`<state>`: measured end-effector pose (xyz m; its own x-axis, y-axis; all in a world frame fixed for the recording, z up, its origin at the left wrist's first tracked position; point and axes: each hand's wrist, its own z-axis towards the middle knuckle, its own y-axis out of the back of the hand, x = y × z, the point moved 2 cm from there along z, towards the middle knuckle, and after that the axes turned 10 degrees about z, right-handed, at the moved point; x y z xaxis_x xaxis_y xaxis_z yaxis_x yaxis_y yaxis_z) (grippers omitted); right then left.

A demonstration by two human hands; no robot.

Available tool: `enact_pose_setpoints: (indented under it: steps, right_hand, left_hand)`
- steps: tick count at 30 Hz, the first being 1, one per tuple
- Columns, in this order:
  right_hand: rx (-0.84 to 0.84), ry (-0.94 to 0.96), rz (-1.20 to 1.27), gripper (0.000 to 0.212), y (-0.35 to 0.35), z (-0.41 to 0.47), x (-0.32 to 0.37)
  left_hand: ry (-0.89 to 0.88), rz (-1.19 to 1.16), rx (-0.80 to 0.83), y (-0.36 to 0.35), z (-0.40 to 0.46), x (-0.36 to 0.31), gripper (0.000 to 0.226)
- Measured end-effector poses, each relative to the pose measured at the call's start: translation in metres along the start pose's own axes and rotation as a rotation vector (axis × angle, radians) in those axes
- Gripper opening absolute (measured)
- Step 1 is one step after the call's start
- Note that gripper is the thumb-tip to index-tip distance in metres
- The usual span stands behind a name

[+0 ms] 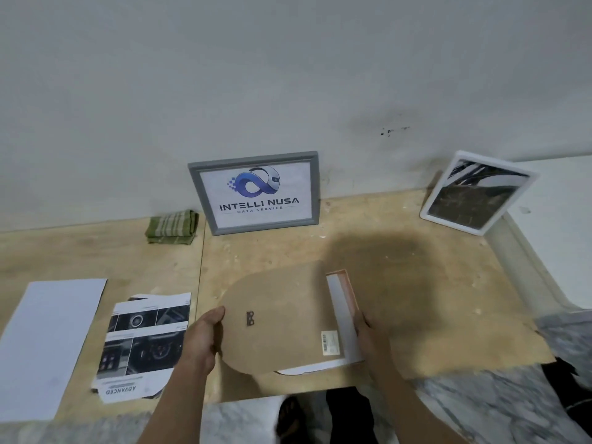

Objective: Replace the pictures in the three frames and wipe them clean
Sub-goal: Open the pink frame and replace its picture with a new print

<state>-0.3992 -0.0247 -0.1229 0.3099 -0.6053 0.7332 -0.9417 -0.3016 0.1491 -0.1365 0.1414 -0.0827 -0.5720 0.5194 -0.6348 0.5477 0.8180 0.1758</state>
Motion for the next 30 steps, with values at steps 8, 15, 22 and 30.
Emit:
enact_pose_setpoints:
  steps: [8,15,22,30]
  right_hand:
    - [-0.063,0.135,-0.082,0.031,0.016,-0.022,0.016]
    - [-0.112,0.165,-0.013,0.021,0.11,-0.033,0.06]
    - [-0.406,0.17,-0.273,0.031,0.215,0.022,0.054]
    - [-0.481,0.133,-0.386,0.031,0.239,0.072,0.031]
  left_hand:
    - [-0.034,-0.027,0.032,-0.027,-0.013,-0.002,0.015]
    - [-0.082,0.128,0.243,-0.139,-0.049,-0.005,0.014]
    - [-0.217,0.66,0.41,-0.25,-0.058,0.01,0.035]
    - [-0.26,0.953,0.242,-0.299,-0.045,0.029,0.008]
